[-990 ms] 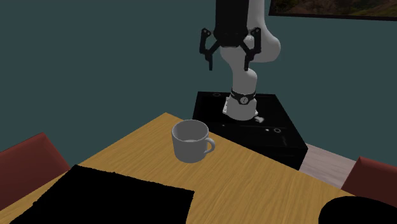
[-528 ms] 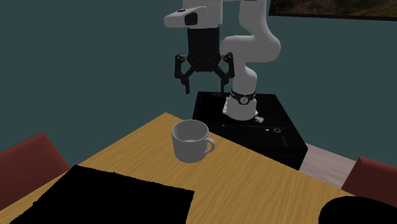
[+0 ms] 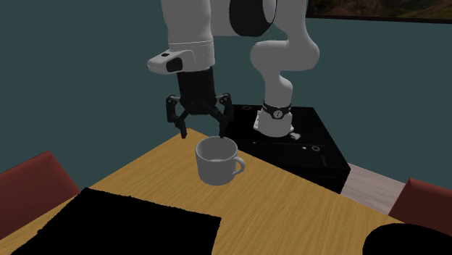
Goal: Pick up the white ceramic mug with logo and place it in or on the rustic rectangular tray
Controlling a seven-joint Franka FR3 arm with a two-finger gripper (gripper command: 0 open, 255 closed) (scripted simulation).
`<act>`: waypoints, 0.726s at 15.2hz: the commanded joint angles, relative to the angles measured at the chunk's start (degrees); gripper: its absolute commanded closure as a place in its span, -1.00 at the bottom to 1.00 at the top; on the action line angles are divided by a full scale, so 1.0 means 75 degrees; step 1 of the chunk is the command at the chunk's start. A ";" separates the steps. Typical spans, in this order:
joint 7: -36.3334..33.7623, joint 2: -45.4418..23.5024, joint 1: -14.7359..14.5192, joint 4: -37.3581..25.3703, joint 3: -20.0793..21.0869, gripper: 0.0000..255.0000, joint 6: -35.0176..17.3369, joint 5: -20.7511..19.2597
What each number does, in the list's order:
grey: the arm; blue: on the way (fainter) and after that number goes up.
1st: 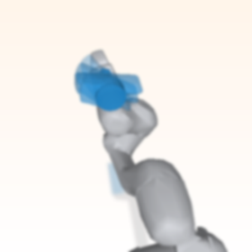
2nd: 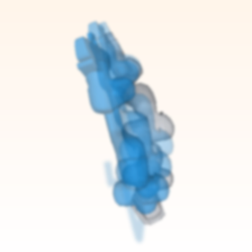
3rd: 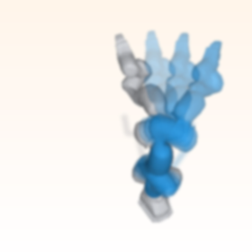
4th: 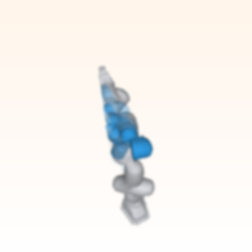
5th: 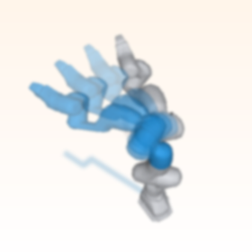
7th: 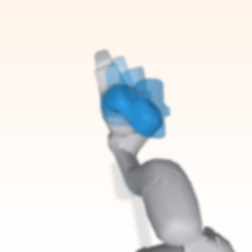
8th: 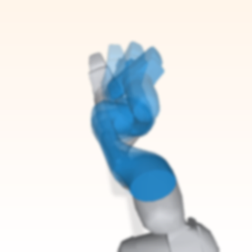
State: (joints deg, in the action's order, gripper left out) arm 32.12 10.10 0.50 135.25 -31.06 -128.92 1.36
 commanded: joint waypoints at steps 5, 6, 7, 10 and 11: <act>0.0730 -0.0954 -0.0084 -0.0128 -0.0241 -1.00 -0.0658 0.0742; 0.0783 -0.1036 -0.0094 -0.0095 -0.0242 -1.00 -0.0756 0.0816; 0.0838 -0.1121 -0.0103 -0.0064 -0.0242 -1.00 -0.0854 0.0894; 0.0929 -0.1257 -0.0115 -0.0018 -0.0237 -1.00 -0.1007 0.1023; 0.0929 -0.1257 -0.0115 -0.0019 -0.0237 -1.00 -0.1006 0.1024</act>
State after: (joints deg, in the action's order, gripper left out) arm 38.99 0.74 -0.38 135.03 -32.82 -136.32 8.95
